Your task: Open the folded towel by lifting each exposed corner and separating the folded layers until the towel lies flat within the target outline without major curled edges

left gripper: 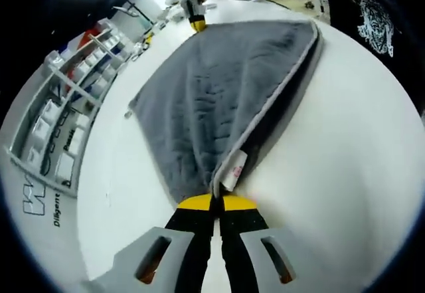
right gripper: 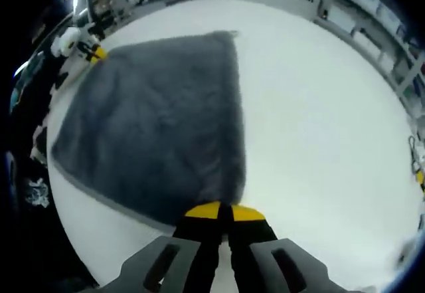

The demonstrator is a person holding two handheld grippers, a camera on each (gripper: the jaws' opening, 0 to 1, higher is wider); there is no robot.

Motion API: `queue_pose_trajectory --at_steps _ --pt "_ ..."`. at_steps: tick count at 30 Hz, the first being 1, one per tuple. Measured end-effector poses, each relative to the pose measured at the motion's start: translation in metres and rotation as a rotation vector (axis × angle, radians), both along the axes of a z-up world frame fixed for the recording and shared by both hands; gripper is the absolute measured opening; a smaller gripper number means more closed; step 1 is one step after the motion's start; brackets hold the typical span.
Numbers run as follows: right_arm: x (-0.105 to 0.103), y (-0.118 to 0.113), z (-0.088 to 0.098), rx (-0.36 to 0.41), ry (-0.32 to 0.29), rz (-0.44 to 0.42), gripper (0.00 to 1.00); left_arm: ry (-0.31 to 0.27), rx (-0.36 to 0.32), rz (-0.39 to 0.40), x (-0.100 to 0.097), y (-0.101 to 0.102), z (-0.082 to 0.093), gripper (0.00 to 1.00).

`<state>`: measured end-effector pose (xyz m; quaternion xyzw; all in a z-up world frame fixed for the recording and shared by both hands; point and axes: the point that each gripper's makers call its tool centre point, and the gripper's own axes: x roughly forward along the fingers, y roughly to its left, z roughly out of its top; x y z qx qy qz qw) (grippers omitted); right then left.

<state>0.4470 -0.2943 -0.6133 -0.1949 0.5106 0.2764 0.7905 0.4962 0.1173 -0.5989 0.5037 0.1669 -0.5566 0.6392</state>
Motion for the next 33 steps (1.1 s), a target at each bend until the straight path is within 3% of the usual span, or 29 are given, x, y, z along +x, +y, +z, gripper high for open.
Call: queue_pose_trajectory --at_steps 4,8,12,18,27,33 --pt "-0.013 -0.002 0.001 -0.028 0.008 0.014 0.0 0.004 0.054 -0.018 0.013 -0.003 -0.001 0.0" --pt "-0.021 -0.006 0.002 0.021 0.006 -0.03 0.0 0.012 0.078 -0.043 0.025 -0.006 -0.001 0.0" --pt "-0.022 -0.01 0.003 0.062 -0.019 -0.091 0.0 -0.073 0.113 -0.109 0.04 -0.009 -0.001 0.0" --pt "-0.037 -0.005 0.006 0.061 -0.021 -0.094 0.0 -0.092 0.117 -0.118 0.061 -0.017 -0.001 0.01" --pt "-0.063 0.006 0.007 0.063 -0.02 -0.101 0.0 -0.096 0.127 -0.145 0.064 -0.02 -0.001 0.01" --pt "-0.093 0.031 0.007 0.08 0.0 -0.066 0.0 -0.099 0.124 -0.147 0.064 -0.011 -0.001 0.01"
